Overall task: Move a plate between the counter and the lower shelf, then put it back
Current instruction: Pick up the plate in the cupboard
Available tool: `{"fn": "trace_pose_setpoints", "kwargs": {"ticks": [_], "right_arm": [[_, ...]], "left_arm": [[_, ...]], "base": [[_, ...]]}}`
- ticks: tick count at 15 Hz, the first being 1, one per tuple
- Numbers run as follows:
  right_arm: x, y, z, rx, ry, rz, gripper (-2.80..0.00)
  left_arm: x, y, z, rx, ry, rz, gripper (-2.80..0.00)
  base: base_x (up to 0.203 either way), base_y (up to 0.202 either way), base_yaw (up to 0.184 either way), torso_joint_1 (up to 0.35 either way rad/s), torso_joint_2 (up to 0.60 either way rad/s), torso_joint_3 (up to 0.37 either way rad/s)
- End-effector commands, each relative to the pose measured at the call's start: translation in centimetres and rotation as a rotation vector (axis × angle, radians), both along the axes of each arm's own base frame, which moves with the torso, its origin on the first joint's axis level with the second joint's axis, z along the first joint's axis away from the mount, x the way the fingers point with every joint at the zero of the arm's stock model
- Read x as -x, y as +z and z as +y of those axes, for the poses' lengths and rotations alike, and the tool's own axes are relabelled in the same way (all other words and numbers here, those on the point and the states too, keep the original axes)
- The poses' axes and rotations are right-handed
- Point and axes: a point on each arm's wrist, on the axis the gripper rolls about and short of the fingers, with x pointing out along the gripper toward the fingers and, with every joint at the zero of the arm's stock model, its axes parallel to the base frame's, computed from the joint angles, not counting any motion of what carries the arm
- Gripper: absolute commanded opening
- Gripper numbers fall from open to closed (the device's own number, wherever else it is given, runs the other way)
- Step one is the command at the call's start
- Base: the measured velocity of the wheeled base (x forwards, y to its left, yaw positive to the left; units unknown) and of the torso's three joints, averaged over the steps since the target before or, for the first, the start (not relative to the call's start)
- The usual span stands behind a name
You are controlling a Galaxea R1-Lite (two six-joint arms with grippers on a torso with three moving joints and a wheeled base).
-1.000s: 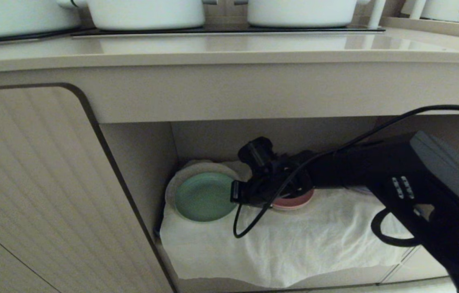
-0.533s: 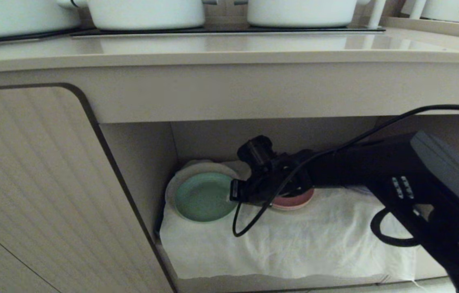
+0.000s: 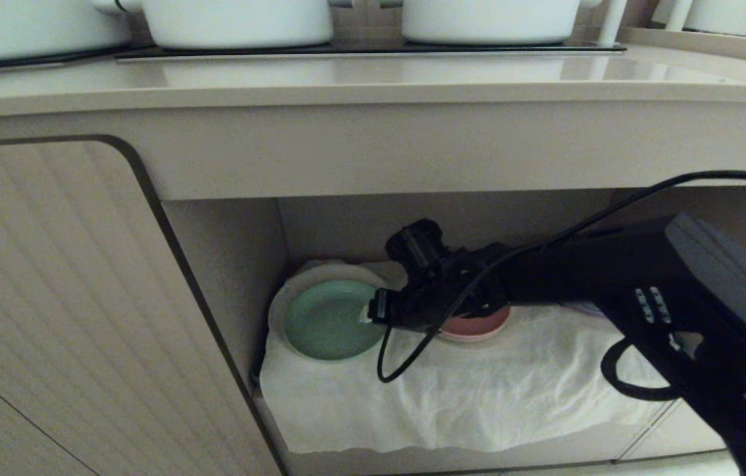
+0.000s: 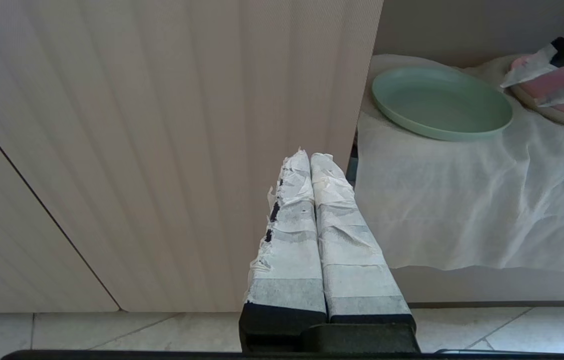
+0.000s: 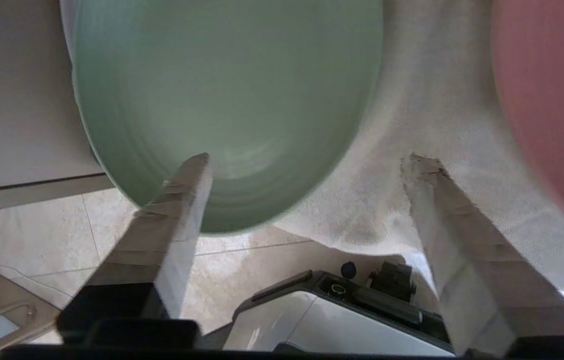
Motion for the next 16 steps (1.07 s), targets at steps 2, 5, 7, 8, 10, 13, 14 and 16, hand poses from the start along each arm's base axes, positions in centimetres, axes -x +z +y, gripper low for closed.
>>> {"fn": "trace_pose_setpoints", "kwargs": {"ticks": [2,5,7,8,10,13,14,16], "right_arm": [[0.0,-0.1,0.4,-0.016,-0.002,-0.009,0.0],[-0.5,0.4,1.3,-0.052,-0.004,-0.03,0.0],[-0.7,0.3,1.7,-0.059,-0.004,-0.032,0.0],[-0.7,0.1,1.8,-0.057,-0.004,-0.031,0.0],[-0.8,-0.3,1.9,-0.051,-0.005,-0.025,0.0],[-0.9,-0.8,1.8,-0.034,-0.023,-0.027,0.0],[-0.9,-0.8,1.8,-0.034,-0.023,-0.027,0.0],[-1.0,-0.7,1.8,-0.036,-0.024,-0.029,0.0]], "left_arm": [[0.0,0.0,0.0,0.001,0.0,-0.001,-2.8],[0.0,0.0,0.0,0.001,0.0,-0.001,-2.8],[0.0,0.0,0.0,0.001,0.0,-0.001,-2.8],[0.0,0.0,0.0,0.001,0.0,-0.001,-2.8],[0.0,0.0,0.0,0.001,0.0,-0.001,-2.8],[0.0,0.0,0.0,0.001,0.0,-0.001,-2.8],[0.0,0.0,0.0,0.001,0.0,-0.001,-2.8],[0.0,0.0,0.0,0.001,0.0,-0.001,-2.8]], "base": [[0.0,0.0,0.0,0.0,0.0,0.0],[0.0,0.0,0.0,0.0,0.0,0.0],[0.0,0.0,0.0,0.0,0.0,0.0],[0.0,0.0,0.0,0.0,0.0,0.0],[0.0,0.0,0.0,0.0,0.0,0.0],[0.0,0.0,0.0,0.0,0.0,0.0],[0.0,0.0,0.0,0.0,0.0,0.0],[0.0,0.0,0.0,0.0,0.0,0.0]]}}
